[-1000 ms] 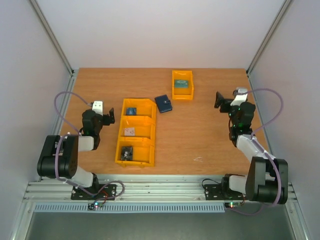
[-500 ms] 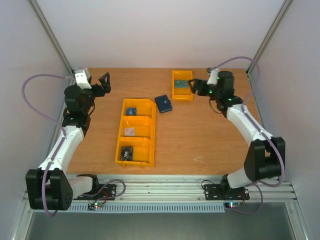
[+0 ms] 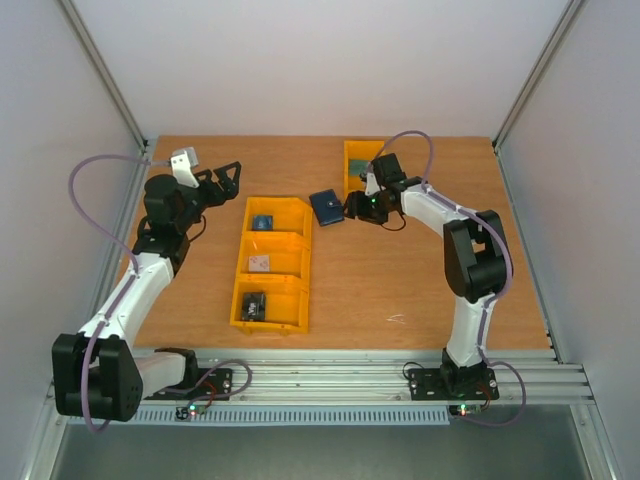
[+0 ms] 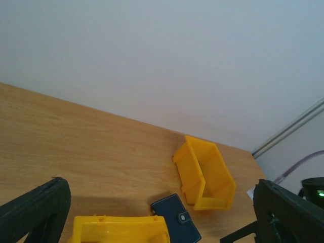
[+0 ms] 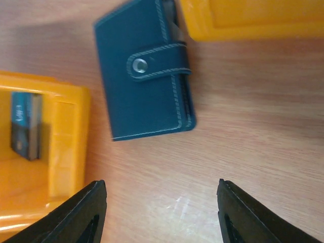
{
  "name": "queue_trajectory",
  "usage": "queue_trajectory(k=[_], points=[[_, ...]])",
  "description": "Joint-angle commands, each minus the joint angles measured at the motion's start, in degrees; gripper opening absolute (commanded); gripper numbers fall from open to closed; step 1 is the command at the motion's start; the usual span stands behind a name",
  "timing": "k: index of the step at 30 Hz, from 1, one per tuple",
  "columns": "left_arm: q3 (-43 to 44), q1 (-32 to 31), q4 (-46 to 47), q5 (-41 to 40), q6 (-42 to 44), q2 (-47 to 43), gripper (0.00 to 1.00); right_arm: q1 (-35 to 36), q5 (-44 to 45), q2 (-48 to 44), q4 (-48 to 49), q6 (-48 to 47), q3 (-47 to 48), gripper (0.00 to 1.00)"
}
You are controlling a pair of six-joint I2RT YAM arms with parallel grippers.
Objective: Take the credit cards out of the card holder
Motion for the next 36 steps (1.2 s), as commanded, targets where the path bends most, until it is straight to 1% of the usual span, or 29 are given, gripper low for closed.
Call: queue_trajectory(k=[1, 4, 8, 13, 16, 20, 23, 26, 28, 29, 30, 36], points=[[-0.81, -0.51, 1.09, 1.05, 0.42, -0.96, 0.99, -0.17, -0.25, 4.19, -4.89, 3.07, 4.80, 0.58], [-1.06, -0.77, 1.20, 1.11, 0.36, -1.12, 0.99, -0.18, -1.00, 8.22, -6.14, 3.74, 9.02, 0.51], [-1.46, -0.78, 1.52, 0.38, 1.01, -1.28, 0.99, -0.18, -0.64, 12.95, -6.89, 4.82, 12.84, 0.47], [-1.56, -0.82, 1.59, 0.05, 1.51, -1.50, 0.99, -0.18, -2.31, 17.30, -8.06, 4.86, 16.78, 0.42], [-1.68, -0.83, 2.07, 0.46, 1.60, -1.23, 0.99, -0.13, -3.87, 18.71, -8.53, 6.88, 18.43, 0.39], [-2.13, -0.86, 2.21, 0.33, 2.12, -1.02, 0.99, -0.08, -5.80, 19.83, -8.56, 7.94, 19.16, 0.37], [-2.14, -0.87, 2.30, 0.33, 2.20, -1.04, 0.99, 0.00, -6.51, 20.47, -8.35, 9.13, 19.33, 0.33], [-2.21, -0.87, 2.32, 0.25, 2.54, -0.92, 0.99, 0.00, -6.77, 20.91, -8.25, 10.39, 19.44, 0.25], [-2.35, -0.87, 2.43, 0.25, 3.07, -0.86, 0.99, 0.00, -7.25, 20.81, -8.00, 10.65, 19.53, 0.14], [-2.44, -0.82, 2.48, 0.19, 3.45, -0.86, 0.99, 0.00, -7.53, 20.66, -8.01, 10.54, 19.55, 0.06], [-2.48, -0.86, 2.47, 0.15, 3.62, -0.91, 0.99, 0.00, -7.48, 20.50, -8.22, 10.26, 19.56, 0.02], [-2.53, -0.87, 3.02, 1.40, 4.65, -1.06, 0.99, -0.06, -7.73, 15.68, -9.21, 7.17, 19.23, 0.01]])
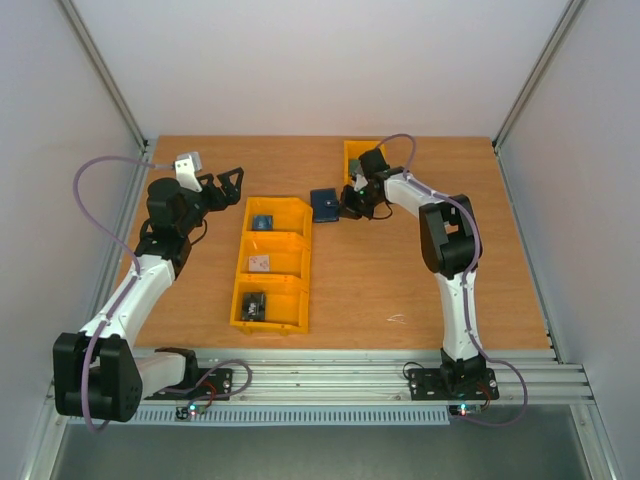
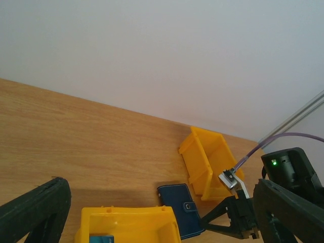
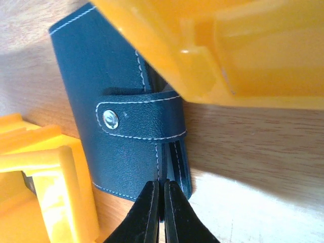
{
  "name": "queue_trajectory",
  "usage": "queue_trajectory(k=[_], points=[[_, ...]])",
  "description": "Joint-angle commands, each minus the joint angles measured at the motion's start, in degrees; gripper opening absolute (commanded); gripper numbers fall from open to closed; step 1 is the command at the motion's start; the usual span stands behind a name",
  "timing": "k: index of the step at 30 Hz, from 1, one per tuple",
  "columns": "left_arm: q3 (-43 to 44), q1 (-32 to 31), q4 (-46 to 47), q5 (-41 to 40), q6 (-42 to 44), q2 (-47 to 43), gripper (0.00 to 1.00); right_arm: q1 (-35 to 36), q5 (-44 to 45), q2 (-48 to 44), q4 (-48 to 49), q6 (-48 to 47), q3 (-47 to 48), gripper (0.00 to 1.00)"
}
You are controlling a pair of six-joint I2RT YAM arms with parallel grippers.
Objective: Take the credit cards out of the card holder
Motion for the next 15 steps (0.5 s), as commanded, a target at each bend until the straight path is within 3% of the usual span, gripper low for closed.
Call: queue_trajectory(k=[1, 15], points=[[-0.65, -0.26, 2.88, 1.39, 2.35, -0.95, 0.99, 0.11, -0.66, -5.01, -2.13, -2.60, 0.67, 0.01], [2.49, -0.51, 4.06, 7.08, 6.00, -0.51, 0.98, 0.09, 1.30, -23.97, -8.40, -11.98, -3.26, 0.01]])
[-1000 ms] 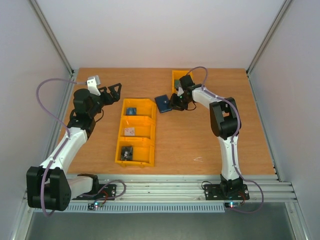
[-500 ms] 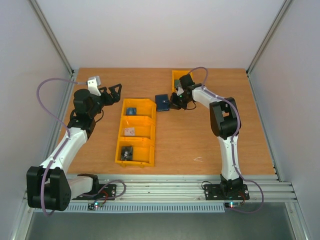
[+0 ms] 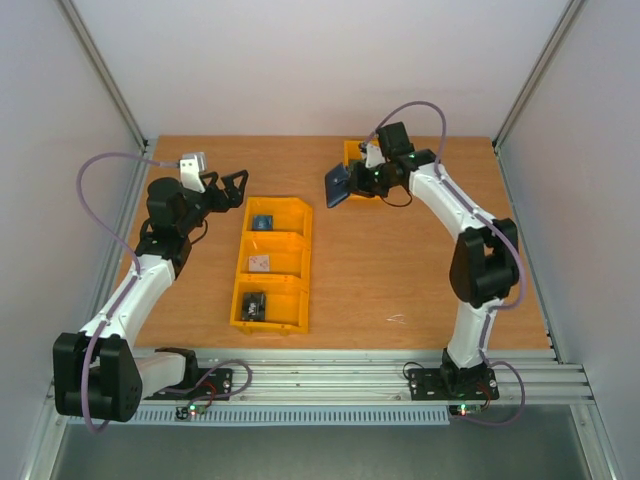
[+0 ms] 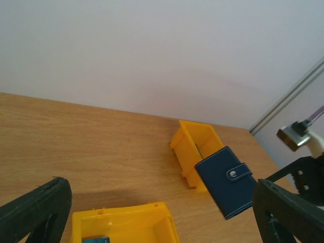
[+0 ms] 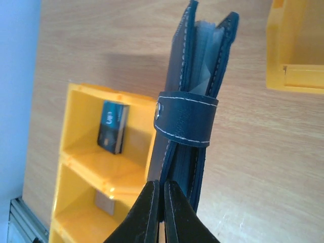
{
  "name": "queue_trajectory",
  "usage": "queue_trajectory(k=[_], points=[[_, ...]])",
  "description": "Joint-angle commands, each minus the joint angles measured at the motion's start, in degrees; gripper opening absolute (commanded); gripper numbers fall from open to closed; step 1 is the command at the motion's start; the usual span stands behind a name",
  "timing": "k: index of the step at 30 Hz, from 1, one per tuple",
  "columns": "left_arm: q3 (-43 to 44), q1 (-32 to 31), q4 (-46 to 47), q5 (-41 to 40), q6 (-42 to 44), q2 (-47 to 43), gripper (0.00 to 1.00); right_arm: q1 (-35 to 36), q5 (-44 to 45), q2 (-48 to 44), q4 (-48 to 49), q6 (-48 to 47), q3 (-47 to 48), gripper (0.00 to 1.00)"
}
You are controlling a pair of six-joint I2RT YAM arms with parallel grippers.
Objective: Take the credit cards out of the card holder
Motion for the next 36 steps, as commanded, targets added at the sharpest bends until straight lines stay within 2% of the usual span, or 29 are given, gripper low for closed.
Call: queue_trajectory(k=[1, 4, 8, 12, 19, 24, 27, 30, 36], points=[[2.97, -0.50, 3.30, 4.74, 1.88, -0.45, 0.98, 0.10, -0.48, -7.21, -2.67, -4.01, -1.64, 0.01], [5.13, -1.13, 2.49, 11.54, -0.28, -0.25, 0.98, 0.15, -2.37, -11.38, -3.98, -6.30, 0.42, 0.01], [9.58, -2.10, 2.53, 29.17, 5.10, 0.15, 0.96, 0.11, -7.37, -16.02, -7.39, -11.72, 6.49, 0.01], [13.33, -2.19, 1.18, 36.06, 1.22, -0.76, 0.97, 0.24, -11.87, -21.03, -10.47, -17.05, 12.31, 0.01], [14.06, -6.22, 4.82, 35.82, -11.08, -4.06, 0.97, 3.18, -17.90, -29.08, -4.46, -16.34, 11.90, 0.01], [16.25, -11.97, 7.15, 36.76, -12.57, -4.69, 0.97, 8.36, -19.03, -31.29, -1.28, -16.52, 11.68, 0.01], [16.16, -12.58, 8.31, 35.75, -13.92, -4.62, 0.96, 10.74, -19.57, -32.14, -0.15, -16.47, 11.59, 0.01], [16.43, -12.92, 10.48, 35.67, -15.15, -4.85, 0.93, 12.05, -19.89, -32.37, 0.13, -16.39, 11.55, 0.01], [16.86, -13.46, 11.44, 35.19, -15.04, -4.97, 0.81, 12.82, -21.01, -31.97, -0.17, -17.22, 11.62, 0.01]])
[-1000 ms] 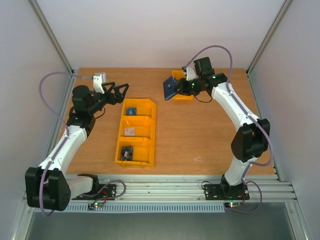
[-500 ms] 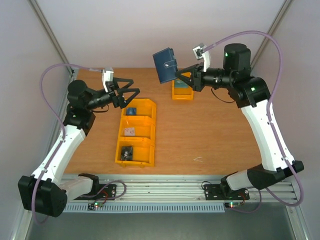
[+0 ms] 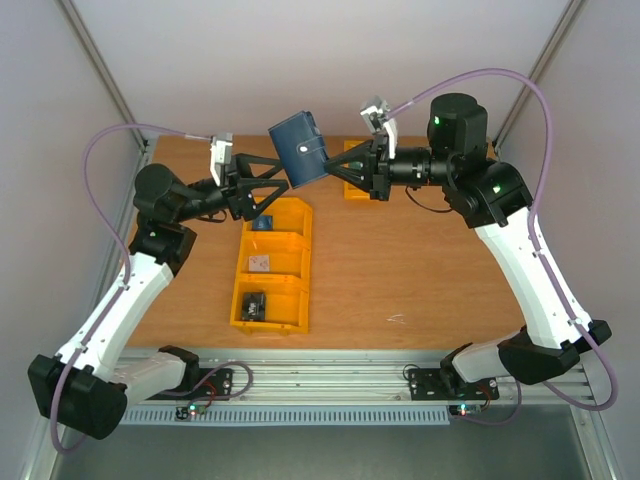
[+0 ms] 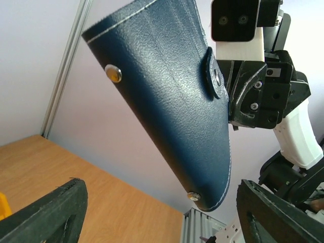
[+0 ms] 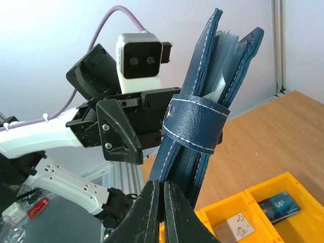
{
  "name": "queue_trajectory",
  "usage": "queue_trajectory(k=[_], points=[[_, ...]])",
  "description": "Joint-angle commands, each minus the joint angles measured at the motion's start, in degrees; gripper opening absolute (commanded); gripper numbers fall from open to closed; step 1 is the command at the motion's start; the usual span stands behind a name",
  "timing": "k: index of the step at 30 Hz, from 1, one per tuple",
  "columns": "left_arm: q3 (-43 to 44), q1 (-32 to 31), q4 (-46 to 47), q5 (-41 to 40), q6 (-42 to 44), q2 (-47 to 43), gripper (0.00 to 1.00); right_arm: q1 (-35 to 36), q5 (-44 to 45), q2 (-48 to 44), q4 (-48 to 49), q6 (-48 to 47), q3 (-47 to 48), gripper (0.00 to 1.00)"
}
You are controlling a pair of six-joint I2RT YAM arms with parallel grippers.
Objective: Take the credit cards out of the card holder
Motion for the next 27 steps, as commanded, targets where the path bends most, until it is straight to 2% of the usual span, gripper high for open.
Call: queue_trajectory(k=[1, 4, 6, 8, 12, 13, 15, 16, 18, 19, 22, 27], points=[[1.98, -0.99, 4.00, -0.49, -1.00, -0.78, 0.79, 1.08, -1.97, -0.48, 2.00, -1.59, 0.24, 0.01], [2.62, -2.14, 4.30, -1.18, -0.61, -0.41, 0.72, 1.79, -1.58, -0.04, 1.05, -2.38, 0.23, 0.01], [3.19, -2.61, 4.81, -1.25, -0.13, 0.09, 0.64, 1.90, -1.44, 0.08, 0.72, -2.76, 0.13, 0.01], [3.42, -3.16, 5.06, -1.56, 0.20, 0.36, 0.50, 1.85, -1.28, 0.13, 0.64, -3.11, -0.20, 0.01], [2.75, -3.79, 3.24, -3.13, 1.73, 0.01, 0.09, 1.90, 1.78, 0.11, -0.46, -4.24, -0.48, 0.01], [2.48, -3.86, 2.56, -3.46, 2.44, -0.18, 0.02, 1.89, 3.85, 0.02, -0.64, -4.34, -0.72, 0.01], [1.68, -3.98, -0.23, -5.27, 4.41, -0.76, 0.00, 1.90, 11.06, -0.16, -1.25, -4.32, -1.11, 0.05], [0.98, -4.04, -2.11, -7.21, 6.44, -1.18, 0.00, 1.90, 15.36, -0.18, -1.84, -4.16, -1.15, 0.18], [0.03, -4.13, -6.82, -13.82, 9.78, -2.18, 0.00, 1.91, 24.15, -0.30, -3.15, -3.57, -0.83, 0.30], [-0.24, -4.17, -9.48, -20.50, 11.99, -2.76, 0.00, 1.89, 28.06, -0.46, -3.66, -3.34, -0.74, 0.32], [-0.53, -4.32, -14.47, -32.39, 15.39, -3.62, 0.00, 3.74, 36.51, -0.79, -4.33, -3.50, -0.62, 0.34], [-0.65, -6.90, -16.60, -34.51, 21.14, -3.87, 0.00, 16.71, 50.92, 1.53, -0.55, -13.12, -0.52, 0.43]])
